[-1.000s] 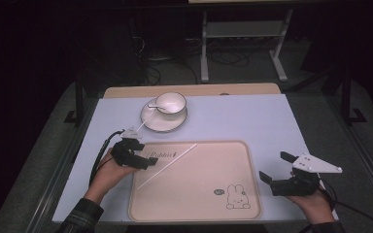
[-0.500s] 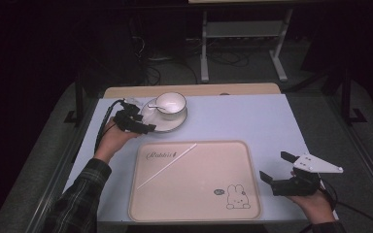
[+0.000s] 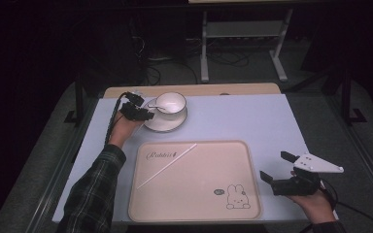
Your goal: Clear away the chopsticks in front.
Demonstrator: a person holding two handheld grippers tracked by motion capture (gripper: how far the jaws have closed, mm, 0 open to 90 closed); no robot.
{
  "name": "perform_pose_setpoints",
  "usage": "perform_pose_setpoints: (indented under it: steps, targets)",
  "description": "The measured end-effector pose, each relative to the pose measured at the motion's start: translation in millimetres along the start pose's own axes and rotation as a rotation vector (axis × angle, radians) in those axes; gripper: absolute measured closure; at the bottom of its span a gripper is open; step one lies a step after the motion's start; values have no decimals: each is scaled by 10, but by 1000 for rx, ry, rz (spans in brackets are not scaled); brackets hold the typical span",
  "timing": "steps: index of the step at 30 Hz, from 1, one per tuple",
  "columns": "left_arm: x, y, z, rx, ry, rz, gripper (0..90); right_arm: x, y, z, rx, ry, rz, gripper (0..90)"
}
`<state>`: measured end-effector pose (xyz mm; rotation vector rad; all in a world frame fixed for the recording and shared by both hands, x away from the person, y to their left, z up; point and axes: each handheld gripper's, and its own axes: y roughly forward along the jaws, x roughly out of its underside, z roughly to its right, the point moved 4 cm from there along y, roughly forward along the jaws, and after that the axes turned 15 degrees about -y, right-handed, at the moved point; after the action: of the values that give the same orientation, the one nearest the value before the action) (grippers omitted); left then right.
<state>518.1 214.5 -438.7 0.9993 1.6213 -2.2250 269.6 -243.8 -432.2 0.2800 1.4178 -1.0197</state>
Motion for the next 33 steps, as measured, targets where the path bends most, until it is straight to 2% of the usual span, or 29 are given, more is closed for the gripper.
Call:
perform_pose_setpoints:
  steps: [1,5,8,17,21,29,33]
  targets:
    - [5,33,1,10,-20,-1,620,0,0,0,0,0,0,0]
    - [21,131,-14,-17,-32,-12,666,1,4,0,-1,-2,-2,0]
    - [38,176,-33,-22,-41,-25,708,1,1,1,0,1,0,0]
    - [63,215,-67,-38,-61,-44,836,-1,-2,1,-1,2,2,0]
    - [61,213,-78,-42,-69,-40,842,0,-3,3,0,3,2,0]
    - [20,67,-138,-6,-109,-21,846,1,-6,8,2,4,4,0]
    - [15,-62,-183,-8,-121,-17,847,0,-4,4,1,3,3,0]
